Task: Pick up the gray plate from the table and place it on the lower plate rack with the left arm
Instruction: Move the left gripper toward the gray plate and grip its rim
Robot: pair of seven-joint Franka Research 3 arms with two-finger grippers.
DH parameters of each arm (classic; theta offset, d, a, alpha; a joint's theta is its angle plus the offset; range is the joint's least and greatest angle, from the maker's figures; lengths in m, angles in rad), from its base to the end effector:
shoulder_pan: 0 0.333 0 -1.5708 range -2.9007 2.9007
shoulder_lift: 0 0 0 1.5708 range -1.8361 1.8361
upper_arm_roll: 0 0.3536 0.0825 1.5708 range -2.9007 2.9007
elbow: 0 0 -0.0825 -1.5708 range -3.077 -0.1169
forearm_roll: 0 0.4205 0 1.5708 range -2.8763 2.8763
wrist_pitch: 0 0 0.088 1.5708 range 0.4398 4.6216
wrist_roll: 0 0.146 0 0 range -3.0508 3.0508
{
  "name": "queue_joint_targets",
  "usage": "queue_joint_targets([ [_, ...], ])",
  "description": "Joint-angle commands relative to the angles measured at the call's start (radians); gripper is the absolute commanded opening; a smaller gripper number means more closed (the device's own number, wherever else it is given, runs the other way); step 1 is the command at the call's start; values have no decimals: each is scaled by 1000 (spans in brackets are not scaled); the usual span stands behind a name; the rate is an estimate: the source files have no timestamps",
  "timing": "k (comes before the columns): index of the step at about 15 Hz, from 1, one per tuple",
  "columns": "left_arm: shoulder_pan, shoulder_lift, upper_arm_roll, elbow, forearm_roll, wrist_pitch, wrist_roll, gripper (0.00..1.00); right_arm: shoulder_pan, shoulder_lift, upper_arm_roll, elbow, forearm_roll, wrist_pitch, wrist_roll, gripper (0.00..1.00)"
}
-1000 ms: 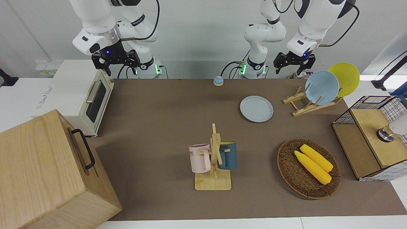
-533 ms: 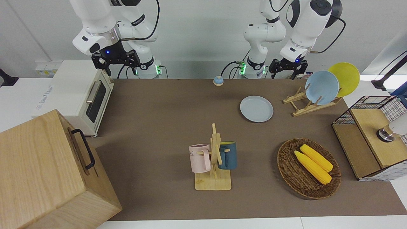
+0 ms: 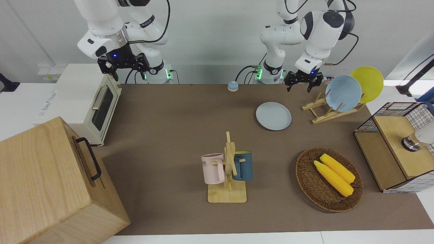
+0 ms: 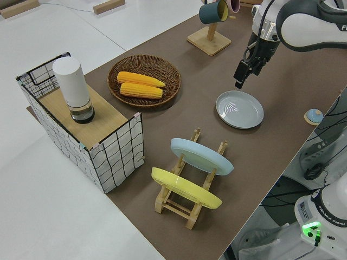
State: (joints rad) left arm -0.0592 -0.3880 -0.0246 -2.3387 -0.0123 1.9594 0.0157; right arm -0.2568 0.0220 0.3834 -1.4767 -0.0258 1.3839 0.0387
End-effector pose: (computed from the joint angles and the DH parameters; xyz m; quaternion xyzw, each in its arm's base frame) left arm 0.4513 -0.0396 0.4669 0.9989 -0.0465 0.0043 0.0012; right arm 0.5702 0.0658 0.6431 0.9975 0.0424 -0.0557 0.0133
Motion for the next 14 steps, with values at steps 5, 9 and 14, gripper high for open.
queue_joint_targets([
  [5, 32, -29, 8, -229, 15, 274, -17, 993, -25, -2, 22, 9, -6, -12, 12, 983],
  [9, 32, 21, 8, -284, 15, 371, -78, 993, -25, -2, 22, 7, -6, -12, 12, 983],
  [14, 32, 112, 8, -291, 15, 435, -79, 991, -25, -2, 22, 9, -6, -12, 12, 983],
])
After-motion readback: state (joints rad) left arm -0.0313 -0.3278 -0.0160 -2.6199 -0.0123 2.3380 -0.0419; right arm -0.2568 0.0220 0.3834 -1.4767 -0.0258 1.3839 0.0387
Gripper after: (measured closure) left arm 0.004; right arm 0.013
